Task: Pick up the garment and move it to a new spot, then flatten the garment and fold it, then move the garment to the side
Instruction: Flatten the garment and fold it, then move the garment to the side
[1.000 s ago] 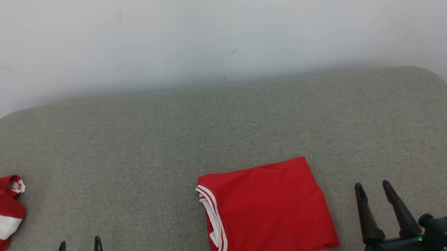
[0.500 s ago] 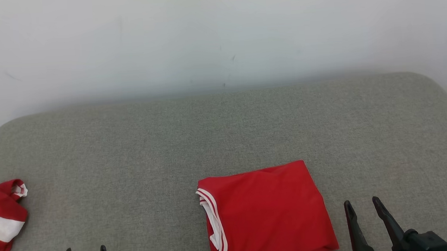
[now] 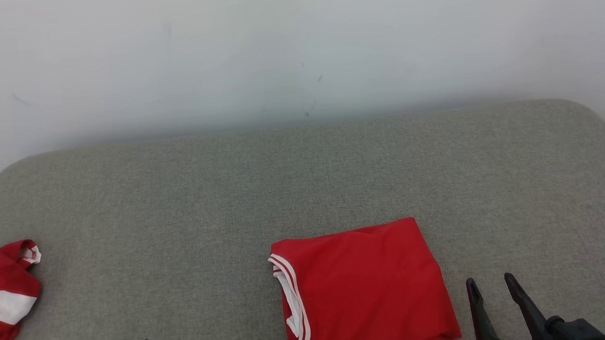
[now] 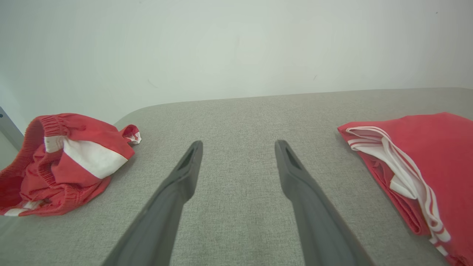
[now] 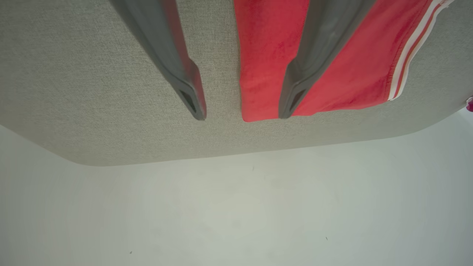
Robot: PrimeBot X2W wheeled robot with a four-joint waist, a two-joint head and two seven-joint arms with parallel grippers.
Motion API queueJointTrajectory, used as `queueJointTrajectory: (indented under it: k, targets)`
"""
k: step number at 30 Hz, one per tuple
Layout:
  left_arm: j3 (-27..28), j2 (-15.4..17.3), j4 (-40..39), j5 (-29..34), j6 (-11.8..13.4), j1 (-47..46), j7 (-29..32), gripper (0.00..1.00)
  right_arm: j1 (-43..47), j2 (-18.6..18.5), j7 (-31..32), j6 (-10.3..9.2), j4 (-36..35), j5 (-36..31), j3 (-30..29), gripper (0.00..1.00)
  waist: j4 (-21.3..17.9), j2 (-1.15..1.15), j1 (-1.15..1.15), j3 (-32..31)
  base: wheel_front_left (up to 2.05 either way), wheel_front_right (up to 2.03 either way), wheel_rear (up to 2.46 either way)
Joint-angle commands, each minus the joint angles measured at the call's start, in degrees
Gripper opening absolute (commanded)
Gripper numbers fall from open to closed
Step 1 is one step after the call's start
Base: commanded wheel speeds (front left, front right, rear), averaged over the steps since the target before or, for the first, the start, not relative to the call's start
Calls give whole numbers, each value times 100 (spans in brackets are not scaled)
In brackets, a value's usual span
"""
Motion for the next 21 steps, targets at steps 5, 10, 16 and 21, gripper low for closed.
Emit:
queueJointTrajectory:
  k: [5, 10, 16, 21]
  targets:
    - [-12, 33, 22, -19, -27, -19, -18, 100, 27, 9, -25, -15, 35, -44, 4, 100, 5, 0, 0, 1, 0, 0, 0]
    - [2, 16, 36, -3, -30, -21, -18, 100, 26, -5, -25, -15, 79, -30, 10, 100, 13, 0, 0, -4, 0, 0, 0]
    - [14, -2, 48, 21, -31, -14, -18, 100, 15, -9, -25, -15, 98, -38, 18, 100, 9, 0, 0, -12, 0, 0, 0]
    - [7, -14, 63, 50, -33, -41, -18, 100, -9, -34, -25, -15, 138, -4, -20, 100, 30, 0, 0, -19, 0, 0, 0]
